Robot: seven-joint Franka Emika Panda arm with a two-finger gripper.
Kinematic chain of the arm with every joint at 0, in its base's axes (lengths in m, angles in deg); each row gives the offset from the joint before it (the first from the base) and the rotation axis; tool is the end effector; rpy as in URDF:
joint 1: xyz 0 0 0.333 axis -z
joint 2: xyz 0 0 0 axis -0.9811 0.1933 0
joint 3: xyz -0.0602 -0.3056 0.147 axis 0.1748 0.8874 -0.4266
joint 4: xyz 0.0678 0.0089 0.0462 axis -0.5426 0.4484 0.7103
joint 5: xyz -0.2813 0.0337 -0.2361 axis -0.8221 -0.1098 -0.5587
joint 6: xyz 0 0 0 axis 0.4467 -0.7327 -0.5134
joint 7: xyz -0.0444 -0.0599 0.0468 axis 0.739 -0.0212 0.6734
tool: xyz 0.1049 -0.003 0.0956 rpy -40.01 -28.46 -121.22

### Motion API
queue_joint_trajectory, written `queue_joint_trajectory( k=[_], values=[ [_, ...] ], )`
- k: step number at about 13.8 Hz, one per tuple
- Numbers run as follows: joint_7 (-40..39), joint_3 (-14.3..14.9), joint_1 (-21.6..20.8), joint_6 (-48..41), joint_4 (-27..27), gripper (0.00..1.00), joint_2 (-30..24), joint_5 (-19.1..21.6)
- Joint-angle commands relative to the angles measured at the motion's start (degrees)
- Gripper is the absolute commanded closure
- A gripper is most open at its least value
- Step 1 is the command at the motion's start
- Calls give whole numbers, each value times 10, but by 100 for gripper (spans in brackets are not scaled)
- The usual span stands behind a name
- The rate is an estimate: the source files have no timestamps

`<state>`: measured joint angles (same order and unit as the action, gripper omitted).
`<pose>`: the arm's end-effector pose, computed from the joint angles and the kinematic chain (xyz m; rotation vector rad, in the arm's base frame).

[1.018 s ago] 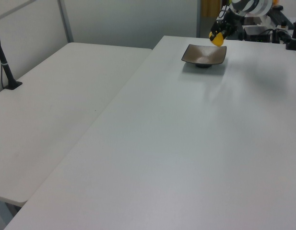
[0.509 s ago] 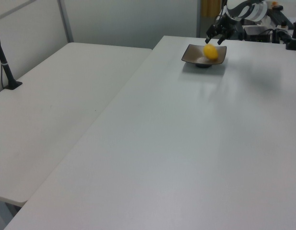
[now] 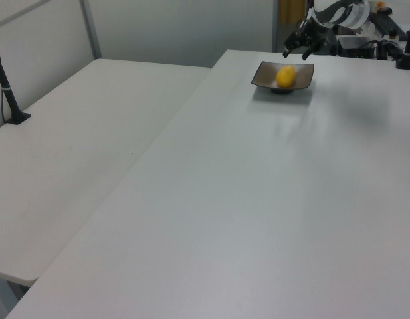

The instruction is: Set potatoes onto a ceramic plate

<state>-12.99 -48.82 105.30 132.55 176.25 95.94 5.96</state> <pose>0.6581 -0.3551 0.4039 -2.6980 0.9670 -0.7769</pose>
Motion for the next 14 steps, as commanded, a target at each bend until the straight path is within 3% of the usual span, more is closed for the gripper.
queue_joint_trajectory(
  k=[1,3,8,10,14],
  values=[
    [16,1,-10,-73,-8,0,-24,-38],
    [16,1,-20,-142,-8,0,-39,-105],
    [16,0,-45,-311,-7,0,-100,-203],
    [20,-11,-67,-407,-4,0,-139,-261],
    [81,-39,-92,-466,21,0,-200,-285]
  ],
)
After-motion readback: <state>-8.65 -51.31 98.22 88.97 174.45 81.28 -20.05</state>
